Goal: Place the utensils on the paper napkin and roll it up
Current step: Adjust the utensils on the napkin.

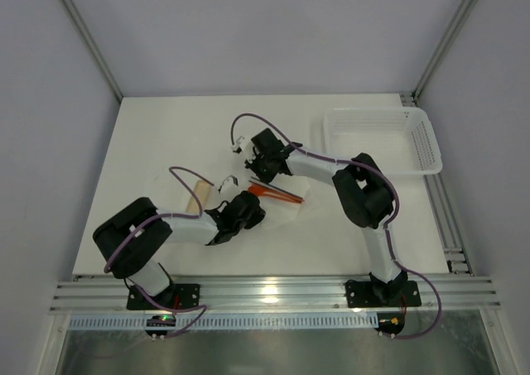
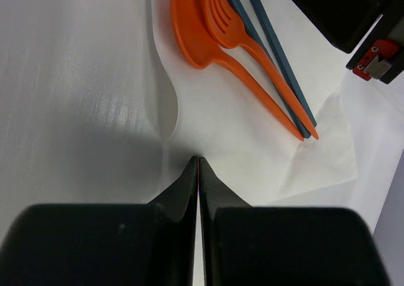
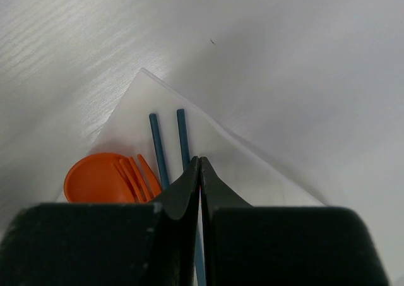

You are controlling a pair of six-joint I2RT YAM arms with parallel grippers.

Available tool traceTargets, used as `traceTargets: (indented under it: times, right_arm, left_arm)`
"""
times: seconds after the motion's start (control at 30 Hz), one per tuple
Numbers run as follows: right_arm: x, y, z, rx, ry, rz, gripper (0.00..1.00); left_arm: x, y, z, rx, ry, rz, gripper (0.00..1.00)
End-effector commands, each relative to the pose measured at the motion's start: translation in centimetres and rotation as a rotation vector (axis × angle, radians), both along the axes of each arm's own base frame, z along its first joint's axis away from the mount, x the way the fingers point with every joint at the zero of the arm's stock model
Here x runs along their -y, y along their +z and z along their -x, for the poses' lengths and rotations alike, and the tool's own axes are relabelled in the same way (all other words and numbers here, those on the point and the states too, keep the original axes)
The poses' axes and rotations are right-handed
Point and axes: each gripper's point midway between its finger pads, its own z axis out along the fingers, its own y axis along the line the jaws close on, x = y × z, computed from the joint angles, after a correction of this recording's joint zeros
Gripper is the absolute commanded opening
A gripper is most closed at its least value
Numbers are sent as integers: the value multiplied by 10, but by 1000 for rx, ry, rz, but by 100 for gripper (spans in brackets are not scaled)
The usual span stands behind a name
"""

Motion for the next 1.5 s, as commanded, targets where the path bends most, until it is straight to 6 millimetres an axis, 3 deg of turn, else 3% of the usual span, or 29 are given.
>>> traceTargets:
  times: [0.0,0.2,0.27,0.3,0.37,0.43,0.53,0.6,0.73,0.8,0.83,0.93,1.03,1.17,1.3,1.47]
  right_arm:
    - [-6,41,-19,109,-54,-62,3]
    - [-9,55,-33,136,-67,-70,4]
    - [-12,62,-37,145,-66,-75,3]
    - [-12,60,-38,141,-65,-72,3]
    - [-15,67,-43,149,-67,-81,3]
    - [-17,70,-45,151,-73,-90,3]
    - [-19,84,-51,166,-94,-117,4]
    - [-19,92,-53,166,-113,-130,4]
    - [0,118,-53,151,-180,-182,4]
    - [11,113,-44,125,-191,-174,3]
    - [15,112,-38,118,-191,-169,4]
    - [33,100,-18,88,-200,-126,4]
    - [50,88,-2,69,-224,-97,4]
    - [61,72,17,31,-234,-87,3]
    - [65,65,26,6,-233,-86,4]
    - [73,54,31,1,-239,-54,4]
  left_arm:
    - [-3,9,-2,28,17,-1,0]
    - [-6,20,5,54,5,-1,2]
    - [-9,27,6,78,8,2,9]
    - [-9,29,9,80,1,-2,19]
    - [-10,39,7,112,-13,-7,29]
    - [-12,43,8,125,-19,-10,32]
    - [-15,55,9,157,-20,4,32]
    - [-18,67,8,181,-7,19,26]
    - [-38,86,8,207,44,-14,13]
    - [-45,96,8,220,63,-20,0]
    - [-47,109,7,232,71,-11,0]
    - [-59,121,0,228,88,-67,0]
    - [-68,117,-3,197,84,-138,0]
    - [-63,104,-7,157,65,-150,0]
    - [-54,87,-13,95,51,-110,0]
    - [-36,83,-28,92,34,-64,0]
